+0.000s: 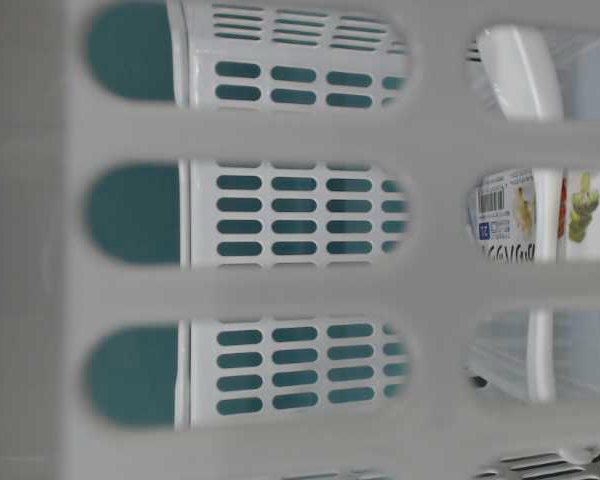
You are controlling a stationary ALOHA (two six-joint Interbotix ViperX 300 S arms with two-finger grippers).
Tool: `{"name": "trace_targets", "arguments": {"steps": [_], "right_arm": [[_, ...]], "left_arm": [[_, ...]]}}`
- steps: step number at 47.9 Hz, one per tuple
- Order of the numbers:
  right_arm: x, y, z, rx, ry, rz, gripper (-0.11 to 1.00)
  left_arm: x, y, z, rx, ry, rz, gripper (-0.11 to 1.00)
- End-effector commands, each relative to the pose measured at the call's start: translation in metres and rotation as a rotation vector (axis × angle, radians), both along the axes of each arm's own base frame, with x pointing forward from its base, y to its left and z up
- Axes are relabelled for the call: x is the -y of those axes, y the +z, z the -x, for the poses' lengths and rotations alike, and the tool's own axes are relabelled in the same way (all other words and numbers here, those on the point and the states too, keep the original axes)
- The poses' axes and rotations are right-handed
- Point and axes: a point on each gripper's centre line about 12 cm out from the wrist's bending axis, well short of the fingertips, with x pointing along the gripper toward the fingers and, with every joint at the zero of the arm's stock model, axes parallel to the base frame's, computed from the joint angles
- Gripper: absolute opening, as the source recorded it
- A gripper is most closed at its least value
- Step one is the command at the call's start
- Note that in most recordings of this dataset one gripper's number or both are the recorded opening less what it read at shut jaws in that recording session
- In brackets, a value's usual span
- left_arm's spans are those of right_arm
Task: Pick up the chinese spoon from the shopping basket with the left arm.
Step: 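Lower the left gripper into the basket toward the white spoon handle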
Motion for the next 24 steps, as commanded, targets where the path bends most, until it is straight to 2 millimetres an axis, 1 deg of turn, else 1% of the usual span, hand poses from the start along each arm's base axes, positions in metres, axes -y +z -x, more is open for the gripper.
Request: {"name": "trace_targets", "arguments": {"steps": [1, 3, 5, 14, 21, 24], "right_arm": [[0.0, 0.001, -0.002, 0.0, 0.0, -0.012, 0.0], [0.001, 0.001, -0.002, -0.005, -0.003, -0.014, 0.01], [0.001, -0.001, -0.001, -0.014, -0.003, -0.014, 0.0], [0.0, 0.0, 0.001, -0.021, -0.002, -0.015, -0.01], [0.0, -0.004, 0.002, -0.064, 0.003, -0.029, 0.0], [-0.001, -0.006, 0.002, -0.08, 0.007, -0.052, -0.01]], "left_arm": [[0.002, -0.002, -0.008, -0.074, -0.01, -0.023, 0.06], [0.002, 0.0, -0.013, -0.112, -0.014, -0.021, 0.05], [0.002, 0.001, -0.019, -0.15, -0.012, -0.015, 0.01], [0.008, 0.022, -0.049, -0.26, -0.029, -0.019, 0.0], [0.016, 0.026, -0.077, -0.39, -0.055, -0.03, 0.0], [0.02, 0.024, -0.089, -0.447, -0.065, -0.036, 0.0]]}}
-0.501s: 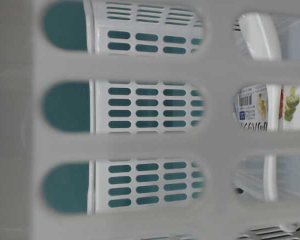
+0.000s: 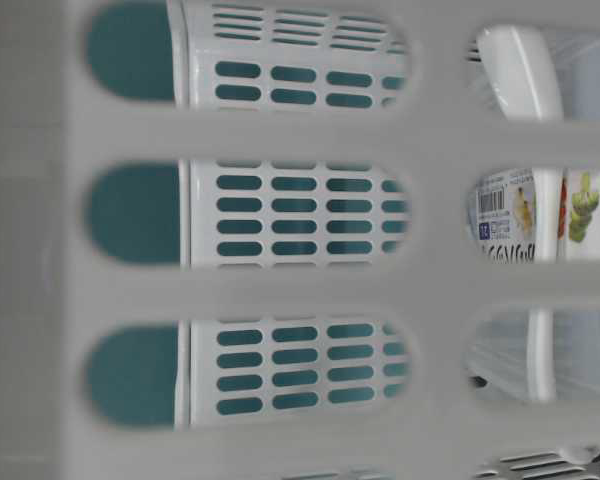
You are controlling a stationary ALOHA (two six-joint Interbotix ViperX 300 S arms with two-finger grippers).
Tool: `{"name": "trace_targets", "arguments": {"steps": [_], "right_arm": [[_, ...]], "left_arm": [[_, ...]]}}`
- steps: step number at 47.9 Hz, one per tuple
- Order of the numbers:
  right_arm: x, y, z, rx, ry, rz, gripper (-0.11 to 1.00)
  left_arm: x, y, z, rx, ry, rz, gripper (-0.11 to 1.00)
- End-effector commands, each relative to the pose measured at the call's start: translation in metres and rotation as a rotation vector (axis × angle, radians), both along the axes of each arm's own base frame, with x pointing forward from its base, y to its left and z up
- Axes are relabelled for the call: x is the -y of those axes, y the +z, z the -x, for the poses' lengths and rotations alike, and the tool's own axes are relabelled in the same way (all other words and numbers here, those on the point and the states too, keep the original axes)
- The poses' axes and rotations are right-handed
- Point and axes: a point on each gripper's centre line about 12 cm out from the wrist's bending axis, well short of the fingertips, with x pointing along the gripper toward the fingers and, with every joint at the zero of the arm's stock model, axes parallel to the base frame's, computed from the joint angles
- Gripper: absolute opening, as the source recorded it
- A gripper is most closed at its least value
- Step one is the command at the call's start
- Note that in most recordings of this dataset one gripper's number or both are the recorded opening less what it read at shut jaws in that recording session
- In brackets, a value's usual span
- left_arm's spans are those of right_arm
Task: Pick up the chinese spoon from the shopping basket with the left arm.
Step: 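Lower the left gripper into the basket toward the white spoon handle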
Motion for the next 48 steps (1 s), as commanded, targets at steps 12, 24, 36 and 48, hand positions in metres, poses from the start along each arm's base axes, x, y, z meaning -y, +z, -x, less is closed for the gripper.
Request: {"name": "trace_targets", "arguments": {"steps": [12, 24, 36, 48], "right_arm": [[-0.002, -0.007, 0.0, -0.091, 0.006, -0.121, 0.0], [-0.007, -0.008, 0.001, -0.112, 0.035, -0.082, 0.23], [-0.009, -0.004, 0.003, -0.089, 0.048, -0.045, 0.71], [-0.009, -0.001, 0.006, -0.079, 0.048, -0.046, 0.74]], "left_arm": [[0.019, 0.007, -0.067, -0.196, -0.04, -0.023, 0.0], [0.025, 0.004, -0.104, -0.338, -0.037, -0.035, 0.0], [0.032, -0.014, -0.125, -0.446, -0.04, -0.04, 0.34], [0.045, -0.043, -0.151, -0.53, -0.024, 0.0, 0.9]]}}
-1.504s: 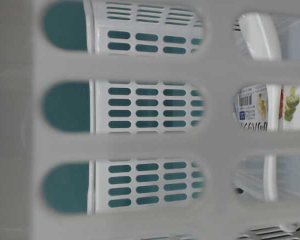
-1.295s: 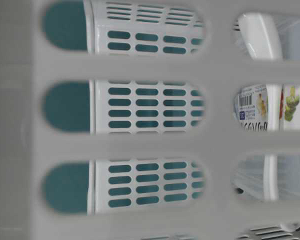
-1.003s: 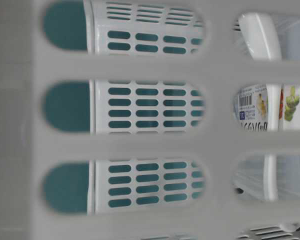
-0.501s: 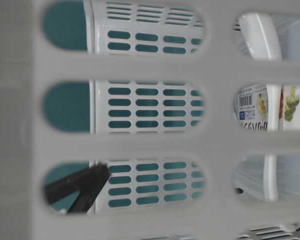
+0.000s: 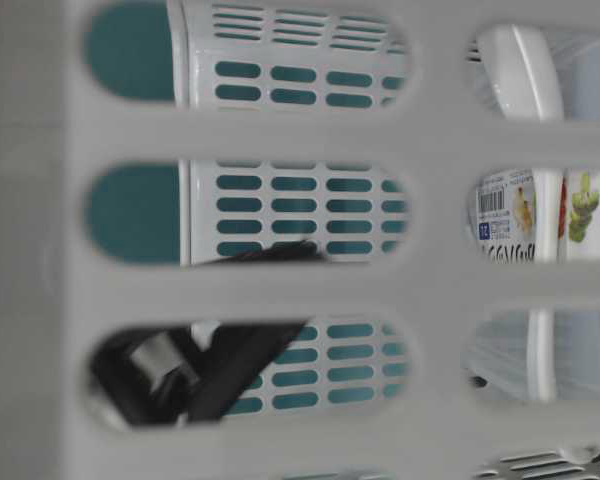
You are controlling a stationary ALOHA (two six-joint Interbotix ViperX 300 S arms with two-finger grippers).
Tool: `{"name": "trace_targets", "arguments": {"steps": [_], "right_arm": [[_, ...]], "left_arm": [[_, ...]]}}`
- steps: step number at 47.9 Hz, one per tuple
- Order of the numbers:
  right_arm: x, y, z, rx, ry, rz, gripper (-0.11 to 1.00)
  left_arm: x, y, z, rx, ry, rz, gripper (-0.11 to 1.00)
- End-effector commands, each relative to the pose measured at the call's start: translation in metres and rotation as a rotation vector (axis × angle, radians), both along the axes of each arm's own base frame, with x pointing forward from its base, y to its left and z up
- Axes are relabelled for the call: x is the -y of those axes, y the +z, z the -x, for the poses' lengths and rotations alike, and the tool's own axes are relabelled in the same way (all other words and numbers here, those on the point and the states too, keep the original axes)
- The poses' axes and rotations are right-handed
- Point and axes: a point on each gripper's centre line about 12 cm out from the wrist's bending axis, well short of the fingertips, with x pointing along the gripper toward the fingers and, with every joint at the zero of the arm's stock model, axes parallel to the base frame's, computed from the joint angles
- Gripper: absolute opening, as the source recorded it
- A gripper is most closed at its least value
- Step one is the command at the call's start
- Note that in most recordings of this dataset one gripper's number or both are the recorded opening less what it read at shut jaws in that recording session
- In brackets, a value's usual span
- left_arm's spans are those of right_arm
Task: Pick up the chinese spoon from the shopping basket with the left arm.
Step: 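Lower the left gripper into the basket toward the white spoon handle, then close the left gripper on the white spoon's handle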
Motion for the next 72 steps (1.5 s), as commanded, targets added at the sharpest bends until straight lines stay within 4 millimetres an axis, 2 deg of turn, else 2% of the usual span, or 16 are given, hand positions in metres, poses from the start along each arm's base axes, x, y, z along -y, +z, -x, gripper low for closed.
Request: {"name": "trace_targets", "arguments": {"steps": [1, 8, 16, 36, 38, 41, 45, 49, 51, 60, 72], "right_arm": [[-0.001, 0.007, -0.002, 0.015, 0.003, -0.002, 0.74], [-0.001, 0.006, -0.002, 0.015, 0.003, -0.004, 0.73], [-0.001, 0.006, -0.002, 0.014, 0.003, -0.004, 0.73], [0.0, 0.004, -0.001, 0.011, -0.002, -0.005, 0.72], [0.0, 0.003, -0.001, 0.006, -0.002, -0.003, 0.71], [0.0, 0.003, -0.001, 0.006, -0.002, -0.003, 0.7], [0.0, 0.003, -0.001, 0.008, -0.002, -0.003, 0.69], [0.0, 0.003, -0.001, 0.009, -0.002, -0.003, 0.69], [0.0, 0.003, -0.001, 0.009, -0.002, -0.003, 0.69], [0.001, 0.003, 0.001, 0.014, -0.004, -0.004, 0.69], [0.001, 0.005, 0.003, 0.029, -0.004, -0.007, 0.69]], "left_arm": [[0.004, 0.0, -0.011, 0.007, 0.007, 0.01, 0.9], [0.008, -0.025, -0.024, -0.053, 0.025, 0.018, 0.84], [0.009, -0.051, -0.026, -0.131, 0.042, 0.017, 0.83], [0.013, -0.08, -0.03, -0.19, 0.038, 0.007, 0.79], [0.013, -0.08, -0.029, -0.192, 0.038, 0.007, 0.75], [0.012, -0.079, -0.029, -0.193, 0.038, 0.005, 0.64], [0.012, -0.078, -0.029, -0.191, 0.038, 0.005, 0.42], [0.012, -0.07, -0.03, -0.176, 0.035, 0.006, 0.18], [0.012, -0.064, -0.03, -0.167, 0.034, 0.007, 0.13], [0.012, -0.019, -0.031, -0.12, 0.036, 0.015, 0.13], [0.003, 0.076, -0.031, -0.06, 0.064, 0.026, 0.13]]}}
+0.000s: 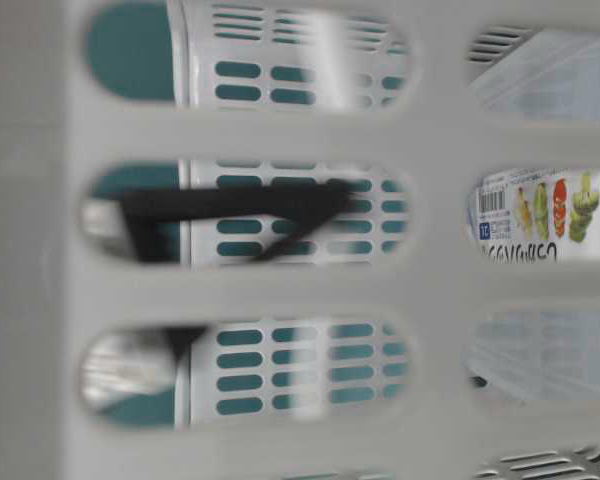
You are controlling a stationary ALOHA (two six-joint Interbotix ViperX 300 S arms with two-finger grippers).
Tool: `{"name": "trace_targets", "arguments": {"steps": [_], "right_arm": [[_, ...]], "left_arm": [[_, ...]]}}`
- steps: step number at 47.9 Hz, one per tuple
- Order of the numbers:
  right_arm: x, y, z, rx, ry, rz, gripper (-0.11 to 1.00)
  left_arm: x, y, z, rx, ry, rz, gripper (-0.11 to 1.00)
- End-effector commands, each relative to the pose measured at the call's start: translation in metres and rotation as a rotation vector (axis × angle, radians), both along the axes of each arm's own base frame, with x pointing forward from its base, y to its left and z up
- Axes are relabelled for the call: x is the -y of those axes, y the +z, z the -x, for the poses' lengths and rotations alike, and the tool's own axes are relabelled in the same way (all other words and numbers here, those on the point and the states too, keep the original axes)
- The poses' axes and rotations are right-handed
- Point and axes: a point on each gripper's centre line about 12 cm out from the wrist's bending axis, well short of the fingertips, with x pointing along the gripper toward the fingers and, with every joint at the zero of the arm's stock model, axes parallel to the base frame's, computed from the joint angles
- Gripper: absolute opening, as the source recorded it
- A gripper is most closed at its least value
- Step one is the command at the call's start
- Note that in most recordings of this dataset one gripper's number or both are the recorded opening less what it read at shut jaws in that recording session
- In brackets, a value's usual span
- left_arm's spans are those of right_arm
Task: Pick up the chinese spoon from the shopping basket with the left arm.
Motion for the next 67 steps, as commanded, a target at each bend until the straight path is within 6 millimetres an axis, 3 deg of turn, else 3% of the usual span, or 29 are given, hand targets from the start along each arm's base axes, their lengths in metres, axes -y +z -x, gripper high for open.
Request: {"name": "trace_targets", "arguments": {"steps": [1, 7, 13, 67], "right_arm": [[0.001, 0.004, 0.0, 0.015, -0.004, -0.005, 0.69], [0.001, 0.005, 0.001, 0.02, -0.004, -0.005, 0.69], [0.001, 0.005, 0.001, 0.02, -0.004, -0.005, 0.69], [0.001, 0.004, 0.001, 0.017, -0.004, -0.007, 0.69]], "left_arm": [[-0.006, 0.064, 0.003, 0.096, 0.015, 0.012, 0.13], [-0.008, 0.107, 0.004, 0.142, 0.019, 0.018, 0.13], [-0.008, 0.122, 0.005, 0.148, 0.021, 0.019, 0.13], [-0.006, 0.11, 0.002, 0.095, 0.03, 0.02, 0.13]]}}
